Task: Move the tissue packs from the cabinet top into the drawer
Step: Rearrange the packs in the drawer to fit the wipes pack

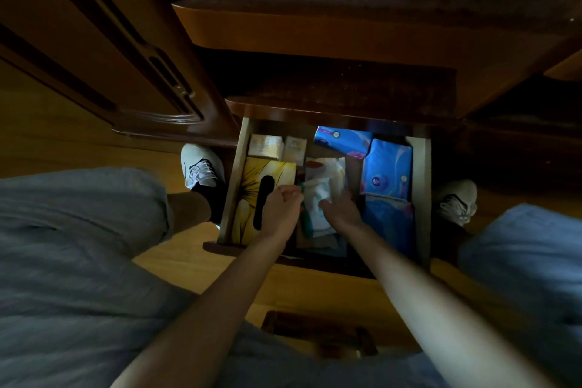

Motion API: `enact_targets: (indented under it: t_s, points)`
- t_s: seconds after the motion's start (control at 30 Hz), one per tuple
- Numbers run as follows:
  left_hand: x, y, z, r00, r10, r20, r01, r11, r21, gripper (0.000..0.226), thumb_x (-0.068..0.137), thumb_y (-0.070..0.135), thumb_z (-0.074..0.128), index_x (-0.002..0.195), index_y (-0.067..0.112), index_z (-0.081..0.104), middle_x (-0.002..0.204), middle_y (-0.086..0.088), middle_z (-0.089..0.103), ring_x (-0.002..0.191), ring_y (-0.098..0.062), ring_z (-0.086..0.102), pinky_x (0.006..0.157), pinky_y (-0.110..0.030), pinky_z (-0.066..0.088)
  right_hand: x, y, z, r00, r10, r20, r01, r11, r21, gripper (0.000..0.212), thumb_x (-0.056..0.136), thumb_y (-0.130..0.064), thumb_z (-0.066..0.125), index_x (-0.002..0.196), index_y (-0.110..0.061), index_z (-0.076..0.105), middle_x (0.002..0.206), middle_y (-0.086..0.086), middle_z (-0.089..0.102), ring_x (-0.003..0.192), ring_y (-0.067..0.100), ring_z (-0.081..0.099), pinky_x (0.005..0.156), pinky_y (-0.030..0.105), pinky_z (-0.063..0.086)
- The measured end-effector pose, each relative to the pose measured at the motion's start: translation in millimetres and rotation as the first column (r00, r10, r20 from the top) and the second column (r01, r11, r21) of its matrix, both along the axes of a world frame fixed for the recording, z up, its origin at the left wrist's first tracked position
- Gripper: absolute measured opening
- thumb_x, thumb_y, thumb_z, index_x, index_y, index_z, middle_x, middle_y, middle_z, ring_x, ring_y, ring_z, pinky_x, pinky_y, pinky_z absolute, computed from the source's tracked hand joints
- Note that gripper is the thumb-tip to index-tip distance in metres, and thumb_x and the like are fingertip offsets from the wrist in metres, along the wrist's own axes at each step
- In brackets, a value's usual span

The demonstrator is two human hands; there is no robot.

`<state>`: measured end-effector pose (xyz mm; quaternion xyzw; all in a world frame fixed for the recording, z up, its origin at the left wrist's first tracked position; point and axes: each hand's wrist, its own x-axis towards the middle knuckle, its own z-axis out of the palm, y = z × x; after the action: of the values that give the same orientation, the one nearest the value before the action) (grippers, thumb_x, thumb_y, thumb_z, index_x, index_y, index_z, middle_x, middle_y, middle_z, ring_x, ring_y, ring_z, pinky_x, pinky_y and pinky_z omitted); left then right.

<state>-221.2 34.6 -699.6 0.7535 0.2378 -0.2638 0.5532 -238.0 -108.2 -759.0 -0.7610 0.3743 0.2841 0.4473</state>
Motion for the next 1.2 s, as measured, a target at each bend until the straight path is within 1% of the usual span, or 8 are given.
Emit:
enact_targets:
  t_s: [0.1, 0.23, 0.37, 0.5, 0.7, 0.83, 1.0, 1.2]
  points:
    - [-0.3, -0.4, -3.6, 1.000, -0.018, -0.013, 0.018, 1.000, -0.010, 0.014, 0.092, 0.021, 0.060, 0.103, 0.025, 0.067, 0.096, 0.004, 0.068, 0.096, -0.018, 0.066, 0.083, -0.037, 0.056, -1.0, 13.5, -2.4, 0.996, 0.048, -0.077, -0.043, 0.997, 0.061, 0.063, 0.099, -0.031, 0.061, 0.150, -0.004, 0.035, 0.141, 0.017, 0.058, 0.118, 0.031, 0.063, 0.084, 0.035, 0.053]
    - [-0.9, 1.6, -6.0, 1.000, -0.001, -0.030, 0.000, 0.999, -0.036, 0.014, 0.093, 0.019, 0.059, 0.099, 0.028, 0.067, 0.098, 0.005, 0.068, 0.097, -0.016, 0.065, 0.086, -0.037, 0.055, 6.0, 19.3, 2.9, 0.997, -0.053, -0.047, 0.056, 0.996, 0.071, 0.091, 0.090, -0.041, 0.072, 0.154, -0.001, 0.021, 0.151, 0.019, 0.046, 0.130, 0.034, 0.053, 0.103, 0.043, 0.050]
    - [-0.2, 6.4, -5.1, 1.000, 0.003, -0.020, -0.004, 1.000, -0.025, 0.016, 0.095, 0.020, 0.058, 0.108, 0.024, 0.067, 0.106, -0.003, 0.070, 0.097, -0.019, 0.067, 0.080, -0.036, 0.057, 37.5, -11.2, 11.7, 0.963, 0.214, 0.163, -0.174, 0.957, -0.231, 0.102, 0.085, -0.050, 0.069, 0.161, -0.021, 0.007, 0.168, 0.012, 0.010, 0.153, 0.038, 0.013, 0.120, 0.058, 0.025]
    - [-0.3, 8.5, -4.9, 0.998, -0.042, 0.038, 0.040, 0.998, 0.042, 0.014, 0.096, 0.020, 0.057, 0.107, 0.024, 0.064, 0.108, -0.004, 0.070, 0.101, -0.022, 0.067, 0.087, -0.040, 0.056, 66.3, -24.4, 8.2, 0.853, 0.509, 0.114, -0.476, 0.849, -0.227, 0.088, 0.091, -0.056, 0.059, 0.161, -0.039, 0.009, 0.171, 0.001, 0.000, 0.155, 0.037, -0.001, 0.122, 0.061, 0.015]
    - [2.4, 9.0, -5.9, 0.999, -0.027, 0.031, 0.024, 0.997, 0.071, 0.025, 0.094, 0.022, 0.058, 0.117, 0.018, 0.066, 0.109, 0.000, 0.069, 0.105, -0.019, 0.064, 0.091, -0.039, 0.054, 50.5, -17.3, -8.9, 0.766, 0.643, -0.027, -0.639, 0.755, -0.151, 0.074, 0.087, -0.056, 0.059, 0.151, -0.029, 0.034, 0.170, 0.004, -0.005, 0.155, 0.036, -0.005, 0.118, 0.056, 0.024]
    - [4.2, 4.1, -8.0, 0.996, -0.088, 0.031, 0.085, 0.992, 0.090, 0.022, 0.094, 0.025, 0.058, 0.115, 0.024, 0.065, 0.103, 0.007, 0.066, 0.102, -0.016, 0.064, 0.088, -0.036, 0.053, 29.7, -15.2, -13.0, 0.802, 0.595, 0.059, -0.568, 0.789, -0.234, 0.078, 0.091, -0.056, 0.059, 0.156, -0.029, 0.025, 0.171, 0.008, -0.007, 0.156, 0.035, -0.007, 0.121, 0.055, 0.015]
    - [3.8, 2.4, -9.6, 0.993, -0.109, 0.035, 0.104, 0.987, 0.126, 0.024, 0.093, 0.025, 0.058, 0.116, 0.024, 0.066, 0.108, 0.003, 0.068, 0.100, -0.016, 0.065, 0.088, -0.037, 0.054, 20.4, -11.3, -8.0, 0.949, 0.209, 0.236, -0.165, 0.967, -0.195, 0.084, 0.091, -0.051, 0.063, 0.157, -0.018, 0.023, 0.162, 0.014, 0.026, 0.150, 0.037, 0.025, 0.118, 0.057, 0.028]
    - [3.5, 0.7, -6.6, 0.990, -0.137, 0.030, 0.130, 0.978, 0.161, 0.021, 0.094, 0.027, 0.058, 0.113, 0.025, 0.066, 0.097, 0.007, 0.064, 0.088, -0.011, 0.061, 0.071, -0.029, 0.047, 1.4, -1.8, -4.8, 0.943, 0.321, 0.090, -0.293, 0.925, -0.240, 0.065, 0.094, -0.052, 0.057, 0.150, -0.026, 0.035, 0.161, 0.015, 0.023, 0.149, 0.039, 0.020, 0.114, 0.052, 0.030]
